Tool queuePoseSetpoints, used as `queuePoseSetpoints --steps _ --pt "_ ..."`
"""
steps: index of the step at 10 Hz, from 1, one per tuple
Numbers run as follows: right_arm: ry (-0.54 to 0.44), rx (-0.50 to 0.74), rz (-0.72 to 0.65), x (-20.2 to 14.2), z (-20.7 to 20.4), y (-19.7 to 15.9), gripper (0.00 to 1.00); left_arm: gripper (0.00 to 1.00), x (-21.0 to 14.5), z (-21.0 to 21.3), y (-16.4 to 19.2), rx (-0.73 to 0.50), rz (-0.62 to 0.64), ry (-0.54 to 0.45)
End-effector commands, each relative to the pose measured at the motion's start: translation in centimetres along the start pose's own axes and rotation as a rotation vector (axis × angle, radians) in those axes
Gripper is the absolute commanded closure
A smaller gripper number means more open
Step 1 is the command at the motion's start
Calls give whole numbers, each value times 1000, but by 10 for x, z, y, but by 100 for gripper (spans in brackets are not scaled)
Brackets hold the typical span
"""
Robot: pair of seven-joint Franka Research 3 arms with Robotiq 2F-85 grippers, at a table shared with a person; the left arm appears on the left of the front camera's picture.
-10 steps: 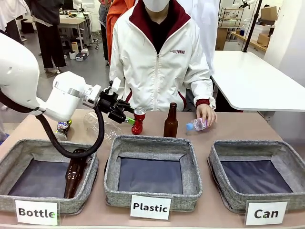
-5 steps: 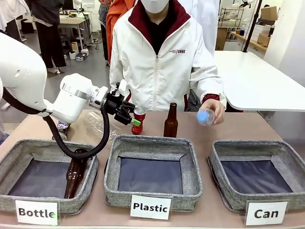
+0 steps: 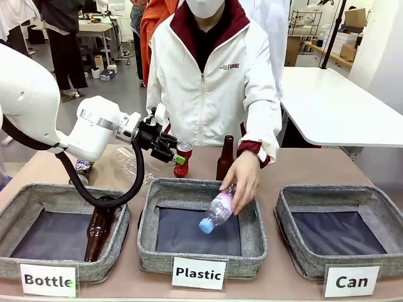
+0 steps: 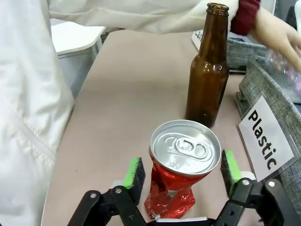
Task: Sort the can waste into the basket.
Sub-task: Pick up the can waste from the table and place it in the right Fabric basket.
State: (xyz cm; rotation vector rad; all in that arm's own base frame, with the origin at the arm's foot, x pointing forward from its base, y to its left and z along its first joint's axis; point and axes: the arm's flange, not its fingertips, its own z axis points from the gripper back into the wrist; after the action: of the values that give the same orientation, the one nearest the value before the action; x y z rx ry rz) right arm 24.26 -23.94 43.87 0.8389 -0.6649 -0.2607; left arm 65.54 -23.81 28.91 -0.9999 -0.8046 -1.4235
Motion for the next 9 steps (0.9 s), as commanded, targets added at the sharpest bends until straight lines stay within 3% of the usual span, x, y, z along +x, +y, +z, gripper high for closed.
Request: queuePoseSetpoints --steps 1,3,4,6,9 --pt "-24 23 24 3 0 -1 0 100 2 -8 5 -34 22 -18" --pt "-24 23 24 3 0 -1 0 100 0 -10 4 -43 20 -34" --pt "-24 23 24 3 0 -1 0 86 0 -11 5 -45 19 -33" --pt "-24 23 24 3 0 -1 0 100 -1 -11 5 -47 24 -37" --pt "-24 23 24 3 0 -1 0 100 1 -9 5 -45 23 -48"
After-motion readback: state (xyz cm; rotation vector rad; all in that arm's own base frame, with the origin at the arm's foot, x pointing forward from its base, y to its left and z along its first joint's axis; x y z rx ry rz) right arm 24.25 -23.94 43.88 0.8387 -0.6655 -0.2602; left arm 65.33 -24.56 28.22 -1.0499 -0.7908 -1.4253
